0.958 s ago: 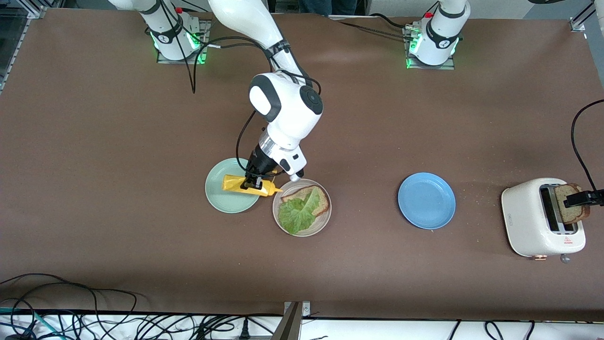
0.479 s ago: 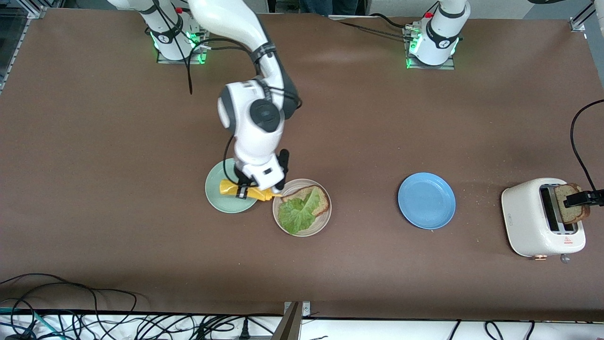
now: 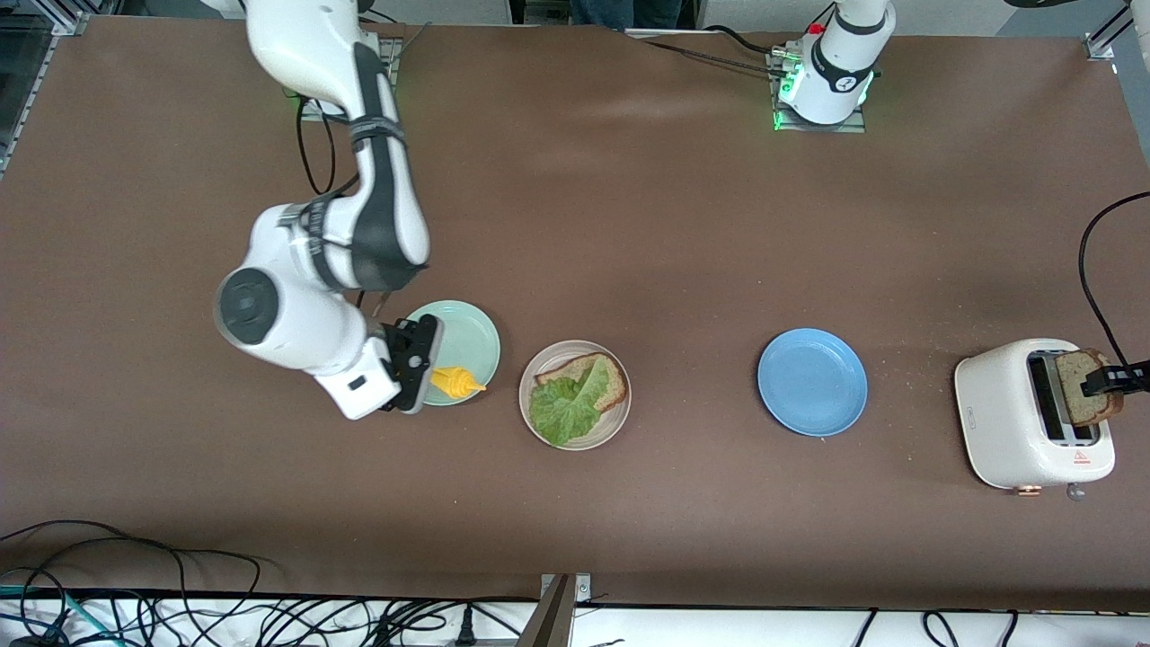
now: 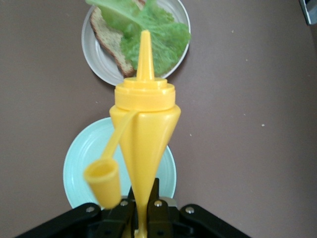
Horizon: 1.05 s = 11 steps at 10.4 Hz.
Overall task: Make sandwich on beige plate with both arms
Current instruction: 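Return the mustard with the right gripper while the left gripper grasps bread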
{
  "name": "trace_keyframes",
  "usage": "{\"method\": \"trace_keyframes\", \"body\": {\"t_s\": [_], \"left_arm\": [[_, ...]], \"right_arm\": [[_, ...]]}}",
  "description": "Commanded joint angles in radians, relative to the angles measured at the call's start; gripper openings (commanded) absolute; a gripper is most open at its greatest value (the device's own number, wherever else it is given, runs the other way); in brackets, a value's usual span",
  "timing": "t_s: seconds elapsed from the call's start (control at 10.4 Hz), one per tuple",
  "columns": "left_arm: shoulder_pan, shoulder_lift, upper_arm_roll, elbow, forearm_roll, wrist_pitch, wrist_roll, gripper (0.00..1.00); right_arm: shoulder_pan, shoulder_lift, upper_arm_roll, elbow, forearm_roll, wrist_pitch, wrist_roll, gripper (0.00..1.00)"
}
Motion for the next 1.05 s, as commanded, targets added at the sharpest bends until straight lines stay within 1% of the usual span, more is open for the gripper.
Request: {"method": "trace_keyframes", "body": {"t_s": [0.0,0.1,0.29,0.38,0.48,0.57,0.67,0.86,0.96], "left_arm": [[-0.003,-0.001,0.001,0.007,-0.002,0.001,0.01,0.07],[-0.003,-0.001,0.001,0.007,-0.003,0.001,0.007,0.0],[-0.005,-0.001,0.001,0.015,-0.002,0.001,0.007,0.0],[-0.005,-0.001,0.001,0.018,-0.003,0.001,0.007,0.0],[-0.006,-0.007,0.0,0.024,-0.003,-0.001,0.01,0.0],[-0.006,-0.017,-0.002,0.026,-0.003,-0.005,0.01,0.0],[-0.005,-0.03,-0.002,0.044,-0.003,-0.011,0.01,0.0],[-0.006,-0.044,-0.01,0.091,-0.003,-0.082,0.01,0.0],[-0.008,-0.065,-0.013,0.12,-0.005,-0.149,0.008,0.0]], "right_arm": [[-0.099,-0.016,0.019,-0.009,0.163,-0.087,-0.196,0.0],[-0.145,-0.011,0.021,-0.019,0.246,-0.138,-0.283,0.0],[-0.228,0.007,0.024,-0.047,0.398,-0.259,-0.449,0.0],[-0.273,0.01,0.027,-0.074,0.453,-0.311,-0.548,0.0],[-0.322,0.01,0.05,-0.108,0.501,-0.374,-0.645,0.0],[-0.394,0.016,0.097,-0.131,0.531,-0.447,-0.743,0.0],[-0.489,0.033,0.166,-0.131,0.542,-0.509,-0.825,0.0],[-0.659,0.079,0.327,-0.142,0.533,-0.607,-0.963,0.0],[-0.705,0.111,0.36,-0.144,0.53,-0.632,-1.026,0.0]]}}
